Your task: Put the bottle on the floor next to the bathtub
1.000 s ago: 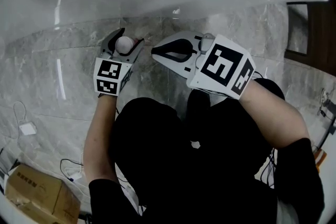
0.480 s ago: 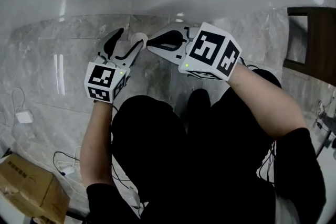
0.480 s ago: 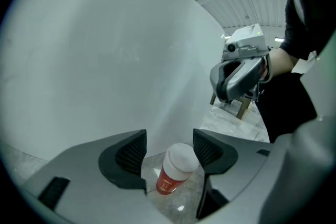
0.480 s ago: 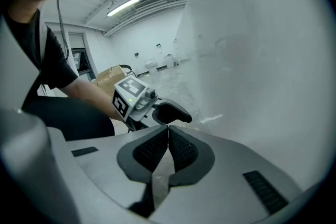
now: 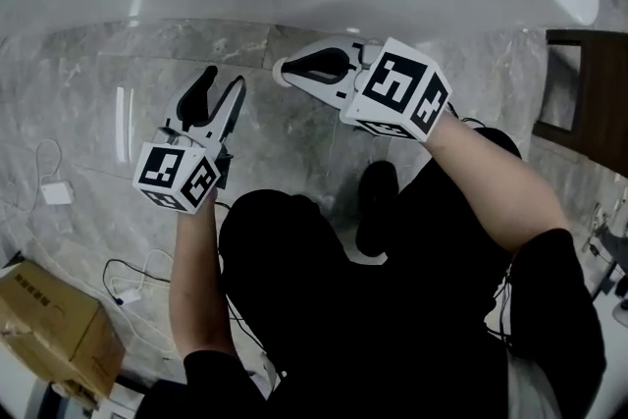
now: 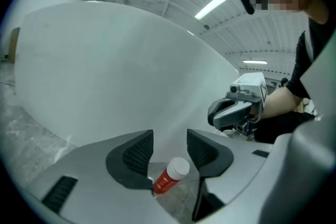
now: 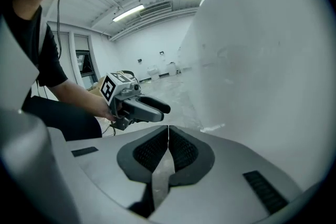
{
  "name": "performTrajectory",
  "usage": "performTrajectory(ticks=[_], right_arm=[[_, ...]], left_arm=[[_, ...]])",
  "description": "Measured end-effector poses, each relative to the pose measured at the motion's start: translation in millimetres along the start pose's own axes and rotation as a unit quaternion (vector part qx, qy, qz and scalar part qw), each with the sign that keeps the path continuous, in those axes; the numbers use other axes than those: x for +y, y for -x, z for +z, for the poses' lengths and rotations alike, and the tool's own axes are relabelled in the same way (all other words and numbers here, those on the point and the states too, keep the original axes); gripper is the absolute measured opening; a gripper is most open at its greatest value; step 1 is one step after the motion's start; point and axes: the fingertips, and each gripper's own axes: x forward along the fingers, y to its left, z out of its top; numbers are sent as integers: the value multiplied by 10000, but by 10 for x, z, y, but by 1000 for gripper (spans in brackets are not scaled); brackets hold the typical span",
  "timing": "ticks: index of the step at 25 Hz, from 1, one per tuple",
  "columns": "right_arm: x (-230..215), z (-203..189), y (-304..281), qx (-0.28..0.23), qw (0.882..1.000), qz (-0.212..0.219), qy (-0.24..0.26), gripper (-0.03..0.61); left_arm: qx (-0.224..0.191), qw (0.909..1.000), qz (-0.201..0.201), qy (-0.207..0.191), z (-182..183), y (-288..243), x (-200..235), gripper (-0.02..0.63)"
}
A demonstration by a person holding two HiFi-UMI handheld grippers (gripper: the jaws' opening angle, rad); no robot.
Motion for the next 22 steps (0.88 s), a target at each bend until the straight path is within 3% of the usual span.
performTrajectory(ticks=[2, 4, 6, 8, 14, 19, 22], right_arm=[[58, 185, 182, -293, 9994, -184, -9, 29], [30, 242, 374, -573, 9957, -647, -338, 29], [-19, 155, 579, -597, 9860, -1326, -814, 29], [125, 98, 795, -474, 9784, -1706, -1064, 29], [916, 431, 1267, 33, 9862, -1467, -772, 28], [1562, 1175, 1844, -55, 9874, -1291, -910, 29], [1913, 1736, 2184, -50, 9897, -1178, -814, 29]], left_arm=[[-32, 9994, 271, 222, 231, 276, -68, 207], [-13, 9981, 595, 136, 479, 556, -217, 207], [31, 9967, 807, -56, 709, 792, -409, 207], [33, 9970, 771, 4, 910, 1026, -654, 174], [161, 9985, 511, 75, 1343, 1618, -1312, 123], [-4, 9971, 640, 413, 1977, 2236, -1829, 110], [-21, 9971, 661, 365, 2484, 2629, -2115, 103]])
